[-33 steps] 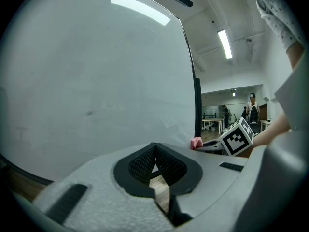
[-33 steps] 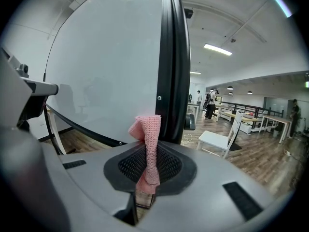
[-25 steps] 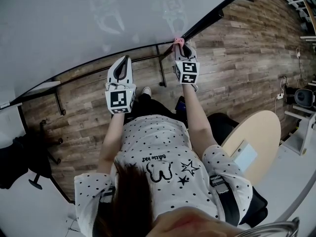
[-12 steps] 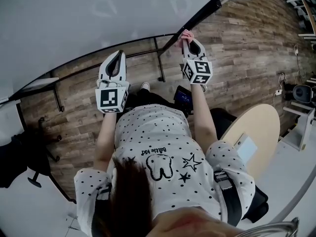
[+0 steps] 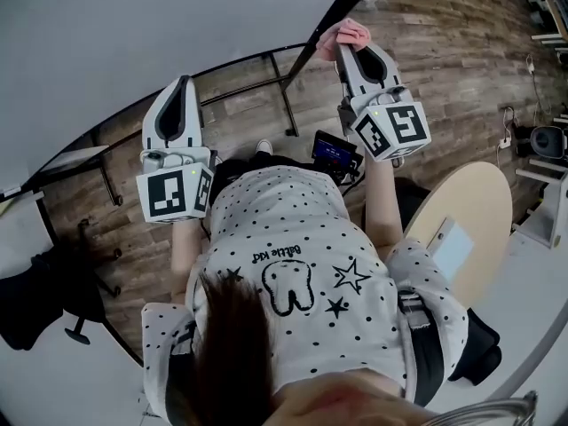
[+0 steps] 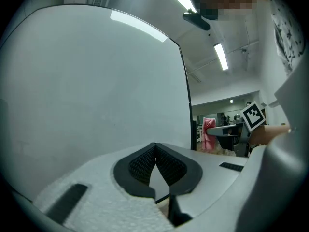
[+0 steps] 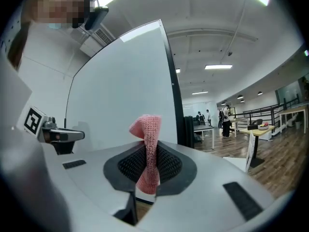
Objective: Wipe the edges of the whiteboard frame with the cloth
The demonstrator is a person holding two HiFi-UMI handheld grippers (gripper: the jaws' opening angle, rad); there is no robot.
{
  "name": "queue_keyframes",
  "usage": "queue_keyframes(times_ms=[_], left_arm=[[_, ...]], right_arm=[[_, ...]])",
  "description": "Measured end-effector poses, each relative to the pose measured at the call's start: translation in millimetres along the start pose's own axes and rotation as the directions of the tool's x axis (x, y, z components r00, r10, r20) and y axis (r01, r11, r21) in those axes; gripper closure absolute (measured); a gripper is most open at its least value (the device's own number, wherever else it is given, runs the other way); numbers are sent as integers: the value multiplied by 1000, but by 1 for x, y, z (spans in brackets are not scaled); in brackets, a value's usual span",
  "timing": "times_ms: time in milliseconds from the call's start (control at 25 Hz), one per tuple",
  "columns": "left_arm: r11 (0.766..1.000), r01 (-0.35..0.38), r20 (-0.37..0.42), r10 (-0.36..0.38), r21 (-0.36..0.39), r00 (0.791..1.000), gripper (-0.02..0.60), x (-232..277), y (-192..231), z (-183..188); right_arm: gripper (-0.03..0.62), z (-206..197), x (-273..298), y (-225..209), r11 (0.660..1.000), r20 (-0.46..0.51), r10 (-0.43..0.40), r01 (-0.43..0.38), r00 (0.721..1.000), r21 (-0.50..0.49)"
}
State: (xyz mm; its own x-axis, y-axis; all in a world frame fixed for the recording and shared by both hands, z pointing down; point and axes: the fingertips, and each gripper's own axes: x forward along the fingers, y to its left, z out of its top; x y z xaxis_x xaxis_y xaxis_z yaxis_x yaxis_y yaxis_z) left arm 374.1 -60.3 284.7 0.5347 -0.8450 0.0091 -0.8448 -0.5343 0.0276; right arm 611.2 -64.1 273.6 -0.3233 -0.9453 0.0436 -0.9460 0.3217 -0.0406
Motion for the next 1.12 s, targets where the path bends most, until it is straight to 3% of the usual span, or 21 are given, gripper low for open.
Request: queue_keyframes(times_ms=[280, 600, 1120], left_arm=[[998, 6, 30, -8, 56, 1000, 566, -16, -9, 38], [999, 47, 24, -47, 6, 999, 566, -11, -18, 30], [996, 90, -3, -90, 9, 996, 566, 2, -20, 28]], right_arm=[[560, 29, -29, 41, 995, 9, 90, -90, 996, 44], [560, 17, -37, 65, 993, -34, 111, -109, 993, 51], [560, 11, -24, 61, 993, -69, 111, -108, 991, 40]])
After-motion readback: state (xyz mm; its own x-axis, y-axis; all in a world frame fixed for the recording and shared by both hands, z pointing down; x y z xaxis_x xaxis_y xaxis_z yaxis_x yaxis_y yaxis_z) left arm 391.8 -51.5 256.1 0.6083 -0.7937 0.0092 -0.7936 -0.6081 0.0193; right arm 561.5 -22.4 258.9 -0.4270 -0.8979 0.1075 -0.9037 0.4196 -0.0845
